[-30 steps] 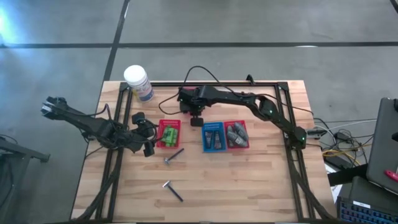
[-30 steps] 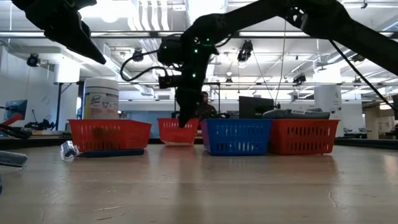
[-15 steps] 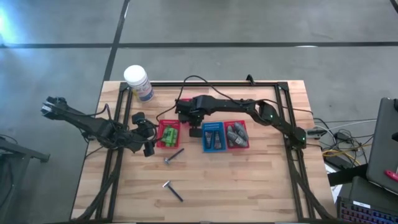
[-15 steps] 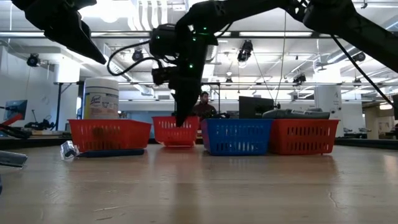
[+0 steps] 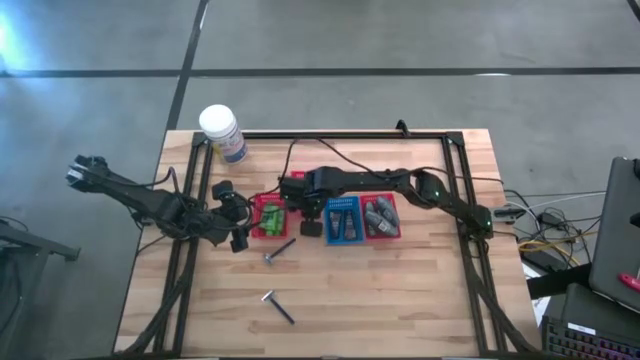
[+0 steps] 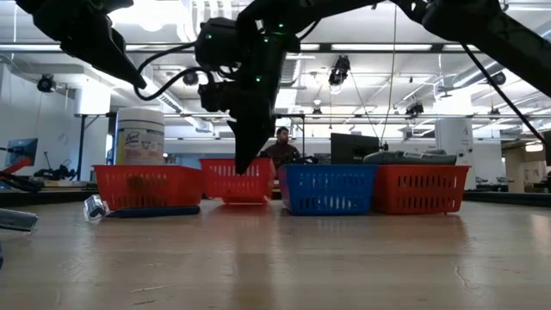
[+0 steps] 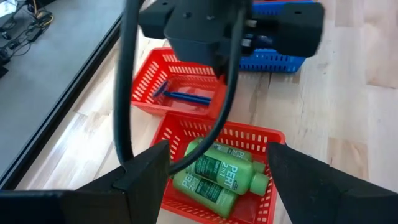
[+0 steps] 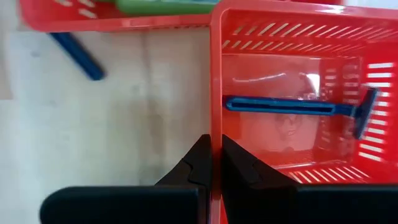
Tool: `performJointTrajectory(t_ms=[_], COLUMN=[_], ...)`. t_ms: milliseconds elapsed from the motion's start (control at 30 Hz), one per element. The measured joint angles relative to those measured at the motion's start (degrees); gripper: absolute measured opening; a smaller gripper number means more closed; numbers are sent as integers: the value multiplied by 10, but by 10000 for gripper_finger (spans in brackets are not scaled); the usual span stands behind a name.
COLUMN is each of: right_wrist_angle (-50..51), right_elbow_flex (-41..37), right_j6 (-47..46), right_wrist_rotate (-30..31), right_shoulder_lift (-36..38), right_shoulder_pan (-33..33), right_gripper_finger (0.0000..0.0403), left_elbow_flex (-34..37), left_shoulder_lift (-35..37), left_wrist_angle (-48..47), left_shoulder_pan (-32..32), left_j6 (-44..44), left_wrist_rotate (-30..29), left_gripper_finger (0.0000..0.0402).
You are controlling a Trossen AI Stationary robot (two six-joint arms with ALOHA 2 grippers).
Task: Pick & Place Travel size toiletries
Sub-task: Move the top red bin to the middle of the table, then put the blue razor into the middle red bin
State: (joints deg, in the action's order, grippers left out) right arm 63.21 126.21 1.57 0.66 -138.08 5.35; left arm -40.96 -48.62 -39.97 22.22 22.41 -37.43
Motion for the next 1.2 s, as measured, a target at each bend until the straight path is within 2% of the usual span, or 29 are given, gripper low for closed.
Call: performJointTrajectory(t_ms=[400, 567, 667, 1033, 1200], right_wrist_angle=[26, 24, 24, 19, 17], right_elbow_flex=[0, 0, 0, 0, 0], right_j6=[-47, -57, -61, -71, -72], right_wrist_rotate=[-48, -50, -27, 10, 9], right_shoulder_lift=[1, 1, 1, 0, 0], right_shoulder_pan=[-65, -88, -91, -76, -70], right_gripper_finger=[13, 13, 17, 118, 147], left_elbow_flex=[0, 0, 0, 0, 0], left_shoulder_lift=[0, 0, 0, 0, 0], left_wrist_angle=[2, 4, 2, -1, -1], left_shoulder_pan=[0, 0, 0, 0, 0], left_j6=[-13, -23, -32, -36, -37], left_wrist_rotate=[7, 4, 4, 20, 20], left_gripper_finger=[273, 273, 273, 273, 273])
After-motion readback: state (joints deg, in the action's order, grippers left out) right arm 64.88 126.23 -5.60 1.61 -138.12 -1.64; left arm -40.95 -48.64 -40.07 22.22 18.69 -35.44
